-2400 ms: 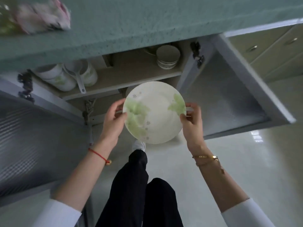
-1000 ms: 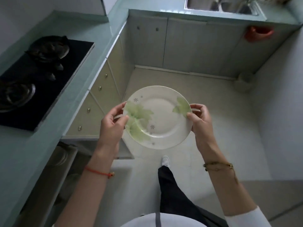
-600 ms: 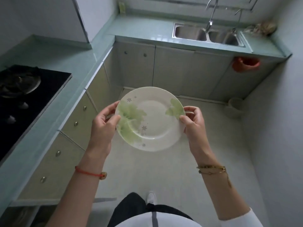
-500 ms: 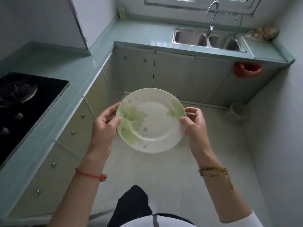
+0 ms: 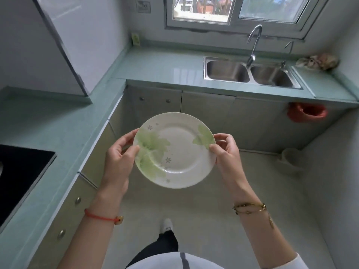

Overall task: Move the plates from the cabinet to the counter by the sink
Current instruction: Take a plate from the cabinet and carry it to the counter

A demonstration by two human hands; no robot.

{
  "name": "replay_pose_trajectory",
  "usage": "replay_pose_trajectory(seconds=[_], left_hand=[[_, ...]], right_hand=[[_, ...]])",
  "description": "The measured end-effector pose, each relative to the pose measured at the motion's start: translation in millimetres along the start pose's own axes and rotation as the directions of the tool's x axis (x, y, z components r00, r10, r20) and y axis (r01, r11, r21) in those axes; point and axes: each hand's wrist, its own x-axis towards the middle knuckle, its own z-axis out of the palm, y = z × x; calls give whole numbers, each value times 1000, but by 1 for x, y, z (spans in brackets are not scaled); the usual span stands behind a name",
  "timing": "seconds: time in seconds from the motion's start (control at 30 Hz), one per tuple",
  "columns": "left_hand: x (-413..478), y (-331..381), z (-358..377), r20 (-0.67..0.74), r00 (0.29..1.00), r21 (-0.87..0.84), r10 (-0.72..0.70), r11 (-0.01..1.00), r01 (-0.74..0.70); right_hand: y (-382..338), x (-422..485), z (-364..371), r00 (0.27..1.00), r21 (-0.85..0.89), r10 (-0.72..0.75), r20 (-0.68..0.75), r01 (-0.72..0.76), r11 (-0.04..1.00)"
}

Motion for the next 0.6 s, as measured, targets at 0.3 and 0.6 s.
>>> replay_pose_trajectory(seconds=[0.3,0.6], left_hand=[[176,29,39,72,997,43,-8,999,5],[329,21,87,25,997,35,-66,997,65]], right_hand=[[-23,159,57,994,-23,-49,-102,47,999],[-28,323,96,997,-50,-6,-73,3,999]])
